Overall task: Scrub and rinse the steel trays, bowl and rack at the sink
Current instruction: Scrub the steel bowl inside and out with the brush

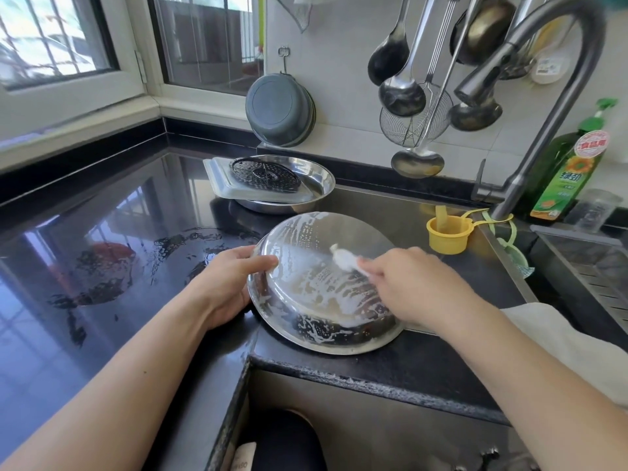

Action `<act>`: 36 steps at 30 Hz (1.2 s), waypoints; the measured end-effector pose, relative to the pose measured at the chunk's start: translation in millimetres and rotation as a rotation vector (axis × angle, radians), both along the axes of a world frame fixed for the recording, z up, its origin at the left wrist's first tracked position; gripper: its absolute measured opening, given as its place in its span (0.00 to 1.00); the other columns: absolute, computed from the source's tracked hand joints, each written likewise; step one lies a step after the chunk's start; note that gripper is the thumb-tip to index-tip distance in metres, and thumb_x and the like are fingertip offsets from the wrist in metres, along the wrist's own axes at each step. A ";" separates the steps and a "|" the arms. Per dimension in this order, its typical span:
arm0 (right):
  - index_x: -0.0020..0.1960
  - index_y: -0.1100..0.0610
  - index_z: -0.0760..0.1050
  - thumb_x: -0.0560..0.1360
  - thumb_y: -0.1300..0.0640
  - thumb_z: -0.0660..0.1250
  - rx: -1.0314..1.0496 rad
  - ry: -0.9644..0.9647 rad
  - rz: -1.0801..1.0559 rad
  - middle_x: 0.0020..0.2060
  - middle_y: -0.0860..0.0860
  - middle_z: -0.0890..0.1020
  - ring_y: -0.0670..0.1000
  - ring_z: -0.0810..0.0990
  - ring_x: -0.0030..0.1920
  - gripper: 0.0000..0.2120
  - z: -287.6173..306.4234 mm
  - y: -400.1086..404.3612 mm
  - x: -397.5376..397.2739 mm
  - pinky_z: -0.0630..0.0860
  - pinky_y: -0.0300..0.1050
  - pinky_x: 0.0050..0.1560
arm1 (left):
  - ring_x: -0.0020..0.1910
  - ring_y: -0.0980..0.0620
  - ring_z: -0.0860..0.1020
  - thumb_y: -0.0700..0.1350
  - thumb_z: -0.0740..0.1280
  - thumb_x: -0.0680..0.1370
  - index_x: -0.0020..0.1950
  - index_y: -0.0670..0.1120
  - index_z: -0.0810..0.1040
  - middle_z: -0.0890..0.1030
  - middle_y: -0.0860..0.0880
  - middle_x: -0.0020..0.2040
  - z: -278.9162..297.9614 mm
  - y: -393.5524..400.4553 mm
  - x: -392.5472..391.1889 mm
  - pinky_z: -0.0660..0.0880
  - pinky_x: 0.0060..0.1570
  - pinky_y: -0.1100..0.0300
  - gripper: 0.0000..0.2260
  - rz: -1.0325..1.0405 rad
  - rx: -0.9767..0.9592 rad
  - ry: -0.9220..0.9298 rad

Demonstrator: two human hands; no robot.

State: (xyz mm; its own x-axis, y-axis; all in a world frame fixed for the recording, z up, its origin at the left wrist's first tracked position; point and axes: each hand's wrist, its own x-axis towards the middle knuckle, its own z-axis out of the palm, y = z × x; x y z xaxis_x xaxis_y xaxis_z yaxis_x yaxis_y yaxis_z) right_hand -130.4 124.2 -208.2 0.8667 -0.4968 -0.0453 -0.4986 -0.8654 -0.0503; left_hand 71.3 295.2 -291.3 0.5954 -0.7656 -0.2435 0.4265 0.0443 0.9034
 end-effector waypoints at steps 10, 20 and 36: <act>0.75 0.35 0.66 0.84 0.55 0.56 -0.019 -0.025 -0.005 0.53 0.52 0.79 0.53 0.79 0.43 0.24 -1.2 0.3 2.2 0.77 0.49 0.38 | 0.56 0.36 0.84 0.33 0.64 0.82 0.67 0.32 0.76 0.83 0.32 0.60 1.5 0.4 -0.3 0.83 0.51 0.50 0.14 -0.015 -0.021 0.038; 0.77 0.37 0.65 0.84 0.57 0.55 -0.073 -0.007 0.005 0.49 0.53 0.76 0.54 0.72 0.39 0.25 2.2 0.9 17.3 0.72 0.49 0.39 | 0.46 0.40 0.85 0.32 0.64 0.82 0.66 0.31 0.76 0.83 0.31 0.59 8.6 2.6 -6.3 0.84 0.39 0.51 0.13 0.000 -0.004 0.031; 0.74 0.32 0.67 0.85 0.53 0.54 0.043 0.022 0.091 0.50 0.50 0.78 0.51 0.77 0.41 0.22 1.8 11.5 19.0 0.73 0.49 0.36 | 0.46 0.39 0.85 0.31 0.64 0.82 0.64 0.31 0.76 0.83 0.31 0.57 15.6 5.7 -5.7 0.84 0.39 0.50 0.12 -0.020 0.042 0.026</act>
State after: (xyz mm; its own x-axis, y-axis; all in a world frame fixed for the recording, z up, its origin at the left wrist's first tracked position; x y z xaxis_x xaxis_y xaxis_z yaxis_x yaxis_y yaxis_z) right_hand -111.4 135.7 -206.4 0.9065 -0.4136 -0.0845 -0.4198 -0.9043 -0.0778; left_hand 65.6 300.9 -275.7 0.5732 -0.7659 -0.2912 0.4503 -0.0025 0.8929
